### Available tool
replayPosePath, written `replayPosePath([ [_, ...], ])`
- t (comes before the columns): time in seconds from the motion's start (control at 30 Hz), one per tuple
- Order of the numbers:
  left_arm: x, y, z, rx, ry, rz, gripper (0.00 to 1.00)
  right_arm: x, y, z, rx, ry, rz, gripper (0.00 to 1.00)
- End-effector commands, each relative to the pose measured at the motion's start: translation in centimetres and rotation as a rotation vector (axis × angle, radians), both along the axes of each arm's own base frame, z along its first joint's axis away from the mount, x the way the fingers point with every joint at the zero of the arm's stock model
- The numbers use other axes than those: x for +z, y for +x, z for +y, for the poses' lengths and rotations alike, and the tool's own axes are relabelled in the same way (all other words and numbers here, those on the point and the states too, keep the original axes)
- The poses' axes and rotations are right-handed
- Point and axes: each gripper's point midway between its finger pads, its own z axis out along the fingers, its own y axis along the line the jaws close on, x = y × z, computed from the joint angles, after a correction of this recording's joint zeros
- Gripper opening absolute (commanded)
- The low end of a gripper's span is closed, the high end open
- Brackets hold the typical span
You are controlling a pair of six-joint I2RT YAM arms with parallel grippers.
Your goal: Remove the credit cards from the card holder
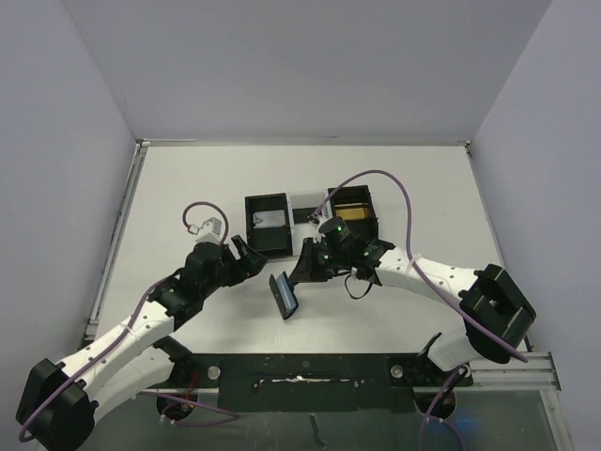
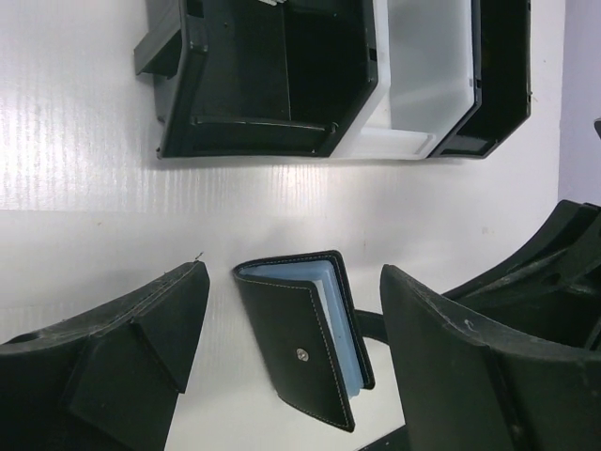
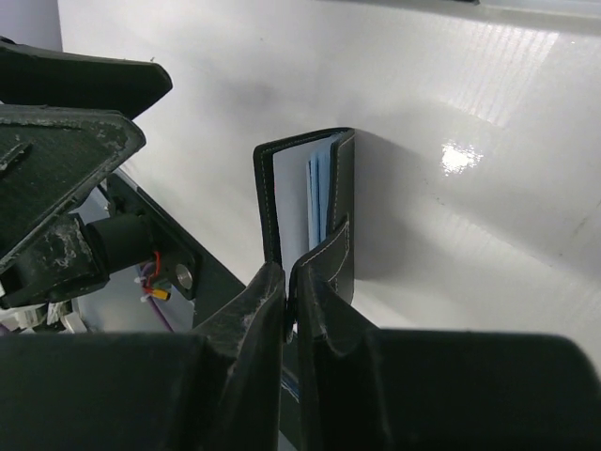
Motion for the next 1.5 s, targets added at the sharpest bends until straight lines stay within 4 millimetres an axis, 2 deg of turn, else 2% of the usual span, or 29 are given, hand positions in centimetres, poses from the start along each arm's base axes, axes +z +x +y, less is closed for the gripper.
replayPosePath([
  [0.0, 3.8, 1.3, 0.5, 0.056, -0.027, -0.083, 0.73, 3.9, 0.3, 2.2, 0.047, 0.147, -0.063, 0.00],
  [0.13, 4.3, 1.3, 0.7, 0.065, -0.028, -0.089, 0.73, 4.5, 0.1, 3.0, 0.071, 0.197, -0.056, 0.00],
  [0.3, 4.4, 1.2, 0.7, 0.067, -0.027, -0.075, 0.73, 5.3, 0.1, 3.1, 0.063, 0.232, -0.067, 0.00],
  [0.37, 4.4, 1.2, 0.6, 0.062, -0.030, -0.075, 0.73, 4.8, 0.1, 3.0, 0.057, 0.229, -0.065, 0.00],
  [0.4, 4.3, 1.2, 0.6, 0.062, -0.031, -0.072, 0.73, 3.8, 0.0, 2.7, 0.043, 0.205, -0.042, 0.00],
  [0.5, 3.9, 1.1, 0.2, 0.041, -0.028, -0.060, 0.73, 1.5, 0.1, 1.0, -0.024, 0.108, -0.011, 0.00],
  [0.67, 2.1, 0.3, -1.6, -0.053, -0.049, 0.007, 0.73, -0.9, 1.2, -4.5, -0.187, 0.015, 0.013, 0.00],
  [0.7, 1.4, 0.1, -2.1, -0.070, -0.067, 0.026, 0.73, -1.7, 1.2, -5.5, -0.210, 0.011, 0.033, 0.00],
  [0.8, 0.9, -0.4, -4.0, -0.140, -0.150, 0.045, 0.70, -4.8, 0.0, -8.5, -0.249, -0.034, 0.103, 0.00],
  [0.87, 0.9, -0.7, -5.3, -0.191, -0.191, 0.055, 0.69, -5.7, -0.4, -9.5, -0.270, -0.054, 0.113, 0.00],
  [1.07, -0.7, -1.3, -7.5, -0.253, -0.192, 0.111, 0.67, -6.0, -0.2, -9.9, -0.301, -0.040, 0.108, 0.00],
  [1.27, -3.6, -1.6, -6.7, -0.221, -0.073, 0.189, 0.66, -7.0, 0.0, -10.4, -0.314, -0.081, 0.116, 0.00],
  [1.47, -3.8, -1.9, -6.4, -0.228, -0.034, 0.188, 0.66, -7.4, 0.0, -10.3, -0.313, -0.089, 0.125, 0.00],
])
